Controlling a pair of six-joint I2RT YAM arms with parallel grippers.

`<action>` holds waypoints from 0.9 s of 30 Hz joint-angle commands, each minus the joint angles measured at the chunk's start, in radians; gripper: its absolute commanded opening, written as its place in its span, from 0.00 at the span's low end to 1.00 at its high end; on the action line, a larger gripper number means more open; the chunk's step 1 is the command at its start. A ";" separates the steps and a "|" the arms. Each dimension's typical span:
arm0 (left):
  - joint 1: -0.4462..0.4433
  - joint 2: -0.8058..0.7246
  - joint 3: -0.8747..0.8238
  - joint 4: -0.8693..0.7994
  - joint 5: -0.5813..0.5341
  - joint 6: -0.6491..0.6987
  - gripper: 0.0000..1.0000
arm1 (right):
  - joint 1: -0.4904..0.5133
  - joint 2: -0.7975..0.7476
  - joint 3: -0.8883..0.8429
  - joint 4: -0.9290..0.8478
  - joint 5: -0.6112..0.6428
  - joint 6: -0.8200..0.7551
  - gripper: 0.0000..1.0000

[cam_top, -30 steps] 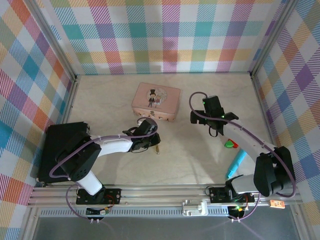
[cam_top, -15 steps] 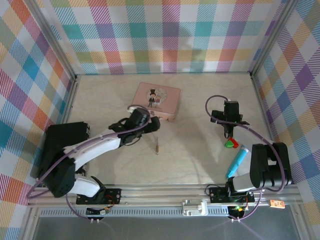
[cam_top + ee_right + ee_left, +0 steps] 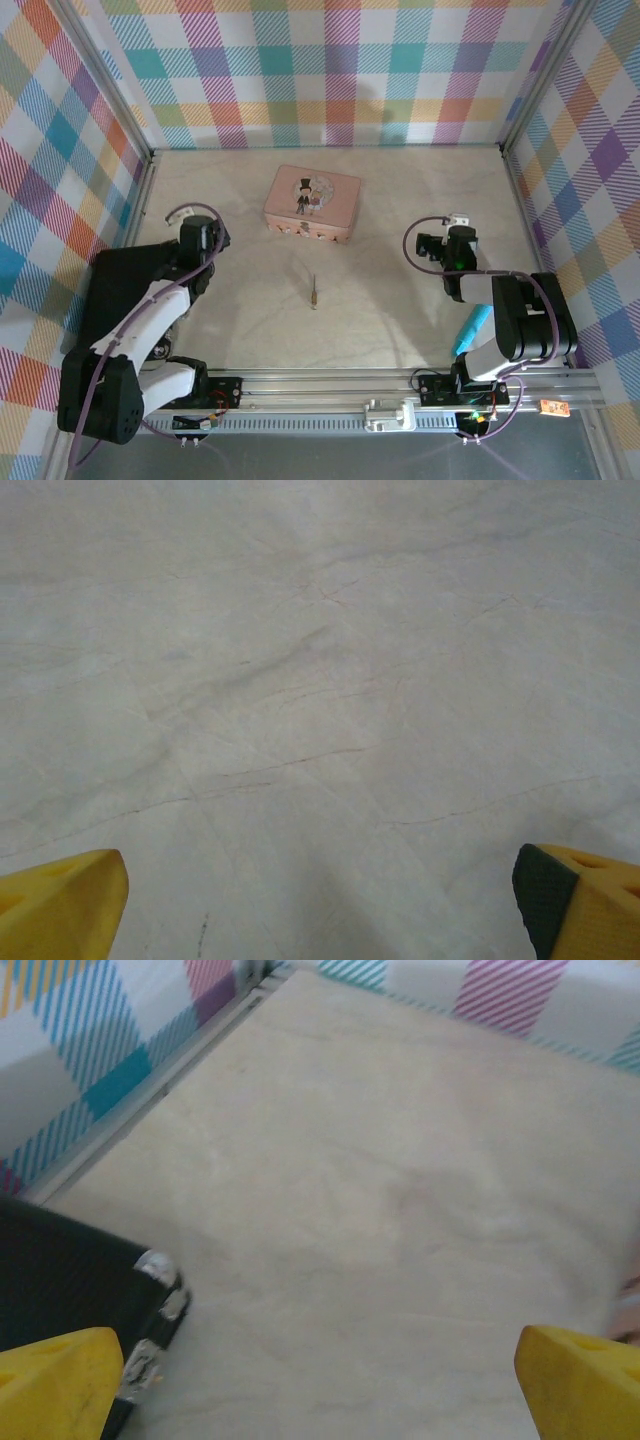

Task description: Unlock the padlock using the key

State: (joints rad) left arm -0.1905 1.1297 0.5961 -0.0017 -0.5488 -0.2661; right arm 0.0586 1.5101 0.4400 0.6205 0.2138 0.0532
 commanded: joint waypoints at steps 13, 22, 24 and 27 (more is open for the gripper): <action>0.058 0.228 -0.225 0.699 0.068 0.288 1.00 | -0.022 0.024 -0.052 0.249 -0.027 -0.001 0.99; 0.077 0.433 -0.305 1.066 0.239 0.269 1.00 | -0.023 0.022 -0.050 0.246 -0.031 -0.002 0.99; 0.076 0.447 -0.266 1.018 0.227 0.269 1.00 | -0.022 0.022 -0.050 0.246 -0.031 -0.002 0.99; 0.077 0.451 -0.211 0.917 0.236 0.273 1.00 | -0.022 0.022 -0.050 0.246 -0.031 -0.002 0.99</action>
State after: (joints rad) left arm -0.1253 1.5852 0.3302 0.9401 -0.3332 -0.0055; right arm 0.0441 1.5242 0.3927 0.8303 0.1928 0.0509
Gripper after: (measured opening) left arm 0.997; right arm 0.990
